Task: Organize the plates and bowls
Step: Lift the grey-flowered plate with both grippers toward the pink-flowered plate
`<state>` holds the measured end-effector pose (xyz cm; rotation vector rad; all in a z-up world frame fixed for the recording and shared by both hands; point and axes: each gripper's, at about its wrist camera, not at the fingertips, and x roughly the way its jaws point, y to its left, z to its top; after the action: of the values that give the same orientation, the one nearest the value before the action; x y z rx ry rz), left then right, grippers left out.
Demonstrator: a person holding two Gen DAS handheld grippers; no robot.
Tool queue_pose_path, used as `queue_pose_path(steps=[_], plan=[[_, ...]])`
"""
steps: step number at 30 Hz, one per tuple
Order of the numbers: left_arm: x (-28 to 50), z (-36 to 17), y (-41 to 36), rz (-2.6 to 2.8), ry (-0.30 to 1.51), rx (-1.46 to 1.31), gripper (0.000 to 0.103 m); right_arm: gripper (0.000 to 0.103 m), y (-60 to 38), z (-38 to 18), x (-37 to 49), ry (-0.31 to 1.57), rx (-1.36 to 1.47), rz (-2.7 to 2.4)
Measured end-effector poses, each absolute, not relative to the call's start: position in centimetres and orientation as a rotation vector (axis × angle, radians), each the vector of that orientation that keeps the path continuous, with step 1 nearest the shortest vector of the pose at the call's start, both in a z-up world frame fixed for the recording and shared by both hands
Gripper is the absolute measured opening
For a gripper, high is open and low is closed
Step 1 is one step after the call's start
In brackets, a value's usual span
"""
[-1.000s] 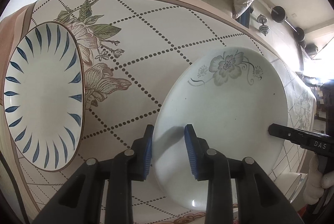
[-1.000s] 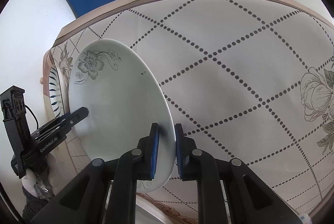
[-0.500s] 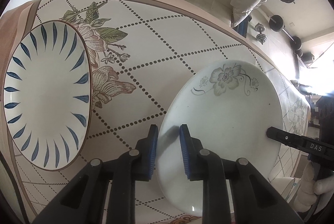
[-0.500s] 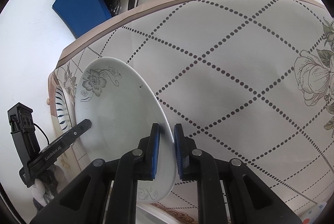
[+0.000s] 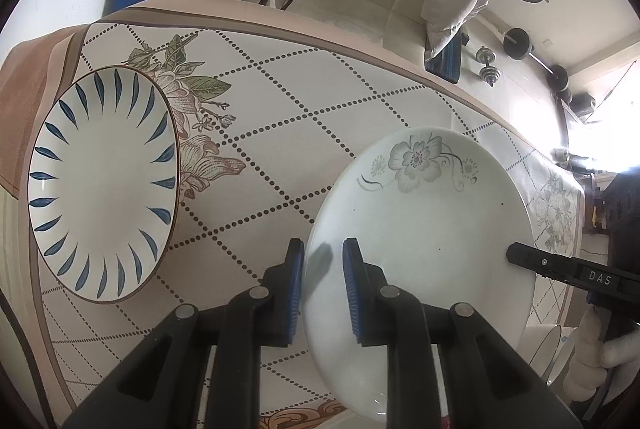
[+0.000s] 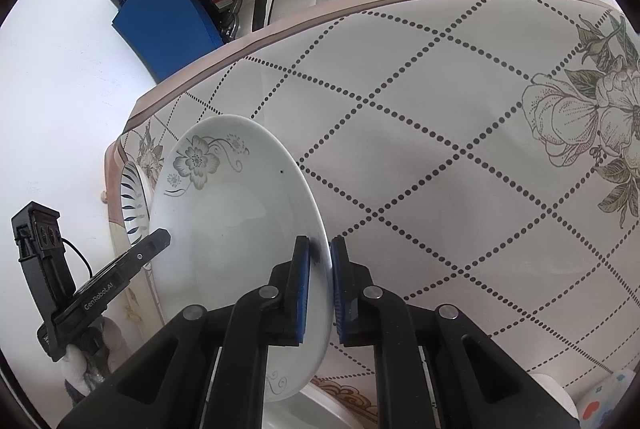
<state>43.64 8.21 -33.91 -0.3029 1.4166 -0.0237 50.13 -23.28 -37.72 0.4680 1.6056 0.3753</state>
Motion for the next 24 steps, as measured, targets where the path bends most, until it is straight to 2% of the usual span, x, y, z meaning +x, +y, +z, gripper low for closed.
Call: queue_pose_path(steps=[17, 24], plan=[[37.2, -28.1, 6.2, -0.100, 1.386, -0.248, 0.017, 0.012, -25.7, -31.9, 40.9, 1.540, 0.507, 0.382], [32.7, -27.9, 5.7, -0.124, 1.418, -0.218, 0.017, 0.012, -26.4, -31.3, 34.7, 1.544, 0.529, 0.375]])
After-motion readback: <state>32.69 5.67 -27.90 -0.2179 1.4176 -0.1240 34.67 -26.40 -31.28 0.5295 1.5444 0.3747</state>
